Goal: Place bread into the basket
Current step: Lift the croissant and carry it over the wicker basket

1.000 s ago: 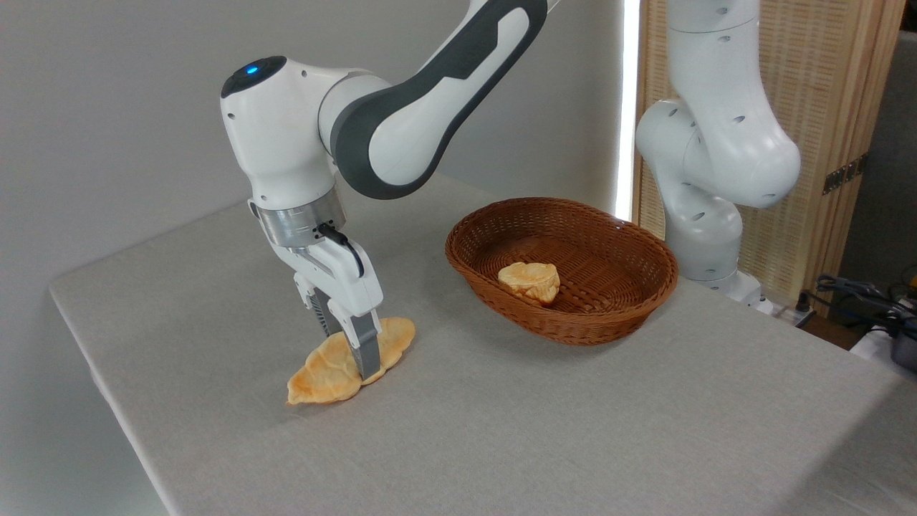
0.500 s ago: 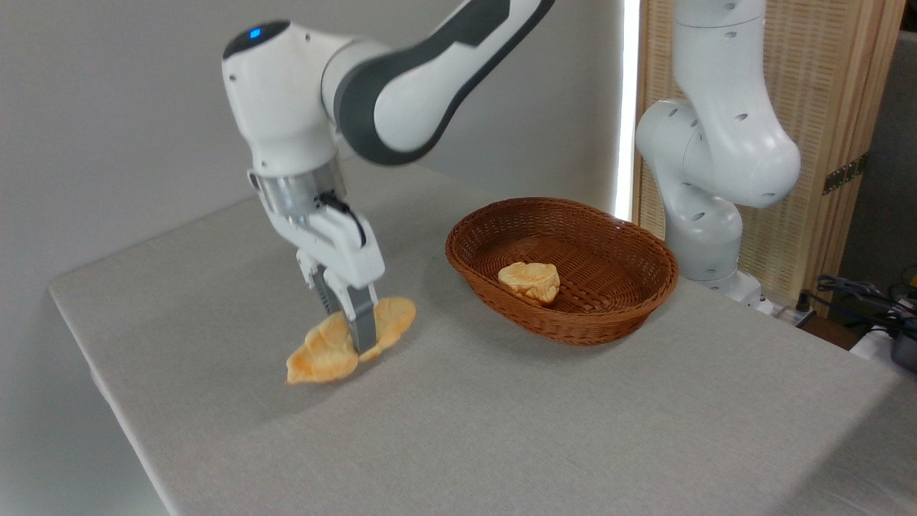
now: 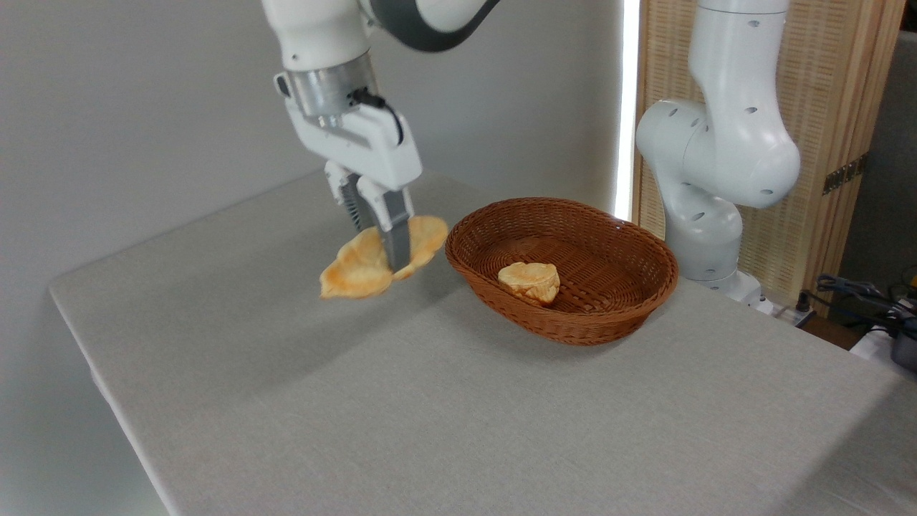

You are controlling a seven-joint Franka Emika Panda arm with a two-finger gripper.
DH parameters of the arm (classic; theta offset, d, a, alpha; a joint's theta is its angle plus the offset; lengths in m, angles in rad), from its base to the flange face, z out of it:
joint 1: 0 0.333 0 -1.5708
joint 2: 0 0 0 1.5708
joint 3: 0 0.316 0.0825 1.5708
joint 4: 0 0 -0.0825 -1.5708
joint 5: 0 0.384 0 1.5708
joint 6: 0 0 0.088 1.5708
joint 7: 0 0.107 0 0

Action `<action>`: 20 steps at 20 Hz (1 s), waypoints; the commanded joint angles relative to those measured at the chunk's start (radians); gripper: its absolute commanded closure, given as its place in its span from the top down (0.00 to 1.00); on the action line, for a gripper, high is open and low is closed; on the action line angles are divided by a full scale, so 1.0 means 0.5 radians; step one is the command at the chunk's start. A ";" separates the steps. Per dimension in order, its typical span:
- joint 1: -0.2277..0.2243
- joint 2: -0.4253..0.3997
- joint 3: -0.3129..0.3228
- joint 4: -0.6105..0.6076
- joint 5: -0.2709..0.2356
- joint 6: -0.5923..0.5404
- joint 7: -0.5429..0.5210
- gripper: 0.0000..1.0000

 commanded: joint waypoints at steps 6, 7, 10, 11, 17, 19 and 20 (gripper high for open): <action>-0.113 -0.448 0.034 -0.393 -0.046 -0.380 0.071 0.49; -0.113 -0.482 0.034 -0.433 -0.046 -0.411 0.086 0.50; -0.119 -0.525 0.031 -0.516 -0.046 -0.515 0.089 0.66; -0.122 -0.522 0.031 -0.531 -0.046 -0.543 0.086 0.71; -0.168 -0.510 0.031 -0.592 -0.083 -0.565 0.083 1.00; -0.223 -0.501 0.034 -0.623 -0.083 -0.562 0.086 1.00; -0.238 -0.489 0.031 -0.638 -0.083 -0.549 0.086 1.00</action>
